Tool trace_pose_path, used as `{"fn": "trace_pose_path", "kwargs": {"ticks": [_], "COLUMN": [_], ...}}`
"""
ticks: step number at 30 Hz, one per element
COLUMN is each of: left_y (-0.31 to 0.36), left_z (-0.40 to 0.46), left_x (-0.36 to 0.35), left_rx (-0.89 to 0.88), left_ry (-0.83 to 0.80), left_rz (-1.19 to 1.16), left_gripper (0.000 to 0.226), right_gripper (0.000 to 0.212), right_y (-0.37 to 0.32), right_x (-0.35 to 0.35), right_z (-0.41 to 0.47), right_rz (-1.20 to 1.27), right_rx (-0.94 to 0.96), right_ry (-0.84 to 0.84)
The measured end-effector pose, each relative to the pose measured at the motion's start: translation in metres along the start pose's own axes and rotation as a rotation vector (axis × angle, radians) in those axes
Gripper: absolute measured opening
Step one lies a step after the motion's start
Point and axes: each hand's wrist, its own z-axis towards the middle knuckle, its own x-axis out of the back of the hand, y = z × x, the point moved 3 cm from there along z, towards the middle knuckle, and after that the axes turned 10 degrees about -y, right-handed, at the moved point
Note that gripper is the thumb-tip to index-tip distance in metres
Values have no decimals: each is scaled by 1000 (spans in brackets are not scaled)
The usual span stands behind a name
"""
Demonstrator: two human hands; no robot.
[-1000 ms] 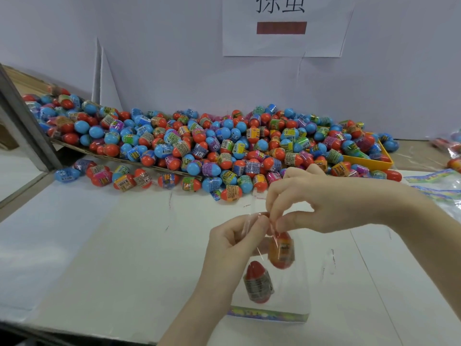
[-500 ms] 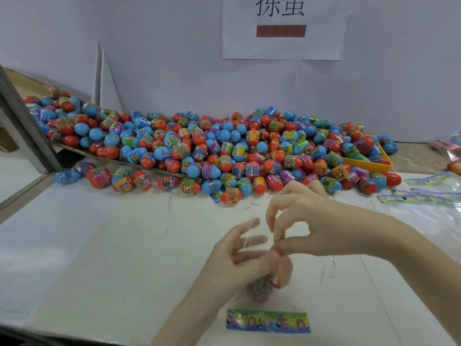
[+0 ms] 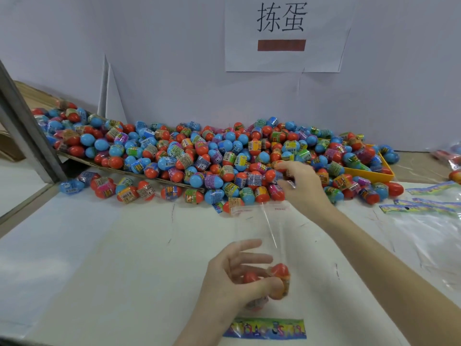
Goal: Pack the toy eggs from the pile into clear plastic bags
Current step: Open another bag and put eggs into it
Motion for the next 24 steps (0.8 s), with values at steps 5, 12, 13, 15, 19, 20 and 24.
{"fn": "trace_pose_path", "kwargs": {"ticks": [5, 12, 13, 15, 19, 20, 24], "left_y": [-5, -7, -7, -8, -8, -7, -2], "left_z": [-1, 1, 1, 1, 0, 0, 0], "left_x": [1, -2, -2, -2, -3, -3, -6], "left_rx": [-22, -23, -24, -34, -44, -53, -85], "left_ry": [-13, 0, -4, -10, -25, -28, -17], "left_rz": [-21, -43, -43, -51, -29, -34, -100], "left_gripper": [73, 65, 61, 61, 56, 51, 48], "right_gripper": [52, 37, 37, 35, 39, 41, 44], "right_y": [20, 19, 16, 8, -17, -25, -49], "right_x": [-22, -14, -12, -3, 24, 32, 55], "right_z": [21, 16, 12, 0, -35, -43, -74], "right_rz": [-244, -162, -57, 238, 607, 682, 699], "right_rx": [-110, 1, 23, 49, 204, 249, 401], "right_ry": [-39, 62, 68, 59, 14, -11, -112]}}
